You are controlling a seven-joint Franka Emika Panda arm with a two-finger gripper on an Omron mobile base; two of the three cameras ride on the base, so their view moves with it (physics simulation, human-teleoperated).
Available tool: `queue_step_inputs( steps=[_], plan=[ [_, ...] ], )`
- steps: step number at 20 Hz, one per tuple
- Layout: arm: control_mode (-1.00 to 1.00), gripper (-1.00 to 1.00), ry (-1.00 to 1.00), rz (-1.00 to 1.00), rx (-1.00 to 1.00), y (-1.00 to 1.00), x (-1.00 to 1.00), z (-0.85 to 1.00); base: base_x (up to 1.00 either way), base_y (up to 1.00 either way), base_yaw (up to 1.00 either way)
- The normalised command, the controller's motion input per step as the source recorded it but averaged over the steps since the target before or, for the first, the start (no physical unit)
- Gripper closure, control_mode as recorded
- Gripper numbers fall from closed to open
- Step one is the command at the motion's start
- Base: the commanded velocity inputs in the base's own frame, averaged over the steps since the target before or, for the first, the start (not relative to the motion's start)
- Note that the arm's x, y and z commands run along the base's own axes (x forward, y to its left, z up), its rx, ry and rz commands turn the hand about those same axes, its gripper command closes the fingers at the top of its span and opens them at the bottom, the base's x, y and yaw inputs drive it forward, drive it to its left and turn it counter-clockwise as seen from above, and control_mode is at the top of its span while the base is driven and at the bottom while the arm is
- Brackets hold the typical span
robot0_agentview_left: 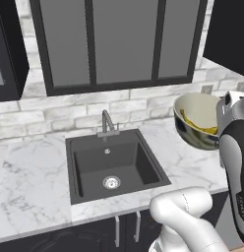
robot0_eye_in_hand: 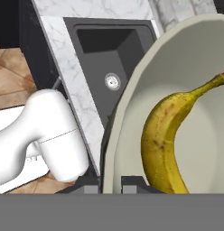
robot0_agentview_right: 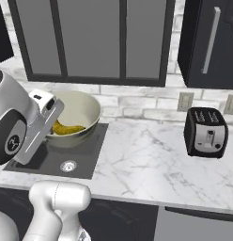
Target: Pick the banana from the cabinet and place it in the bowl. Then pick the bowl and place it in the sink. Then turn on the sink facuet.
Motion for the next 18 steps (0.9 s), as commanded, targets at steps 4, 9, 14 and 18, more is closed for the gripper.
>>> queue_step_inputs(
  steps=[4, 9, 14, 18],
  plan=[
    [-1.00, 1.00, 0.00, 0.02, 0.00, 0.00, 0.01, -0.03, 0.10, 0.00, 0.00],
    [-1.00, 1.00, 0.14, 0.34, 0.00, 0.07, 0.39, -0.41, 0.00, 0.00, 0.00],
    [-1.00, 1.00, 0.19, 0.50, 0.00, 0.21, 0.53, -0.76, 0.00, 0.00, 0.00],
    [-1.00, 1.00, 0.08, 0.46, -0.07, 0.27, 0.53, -0.78, 0.00, 0.00, 0.00]
  ],
)
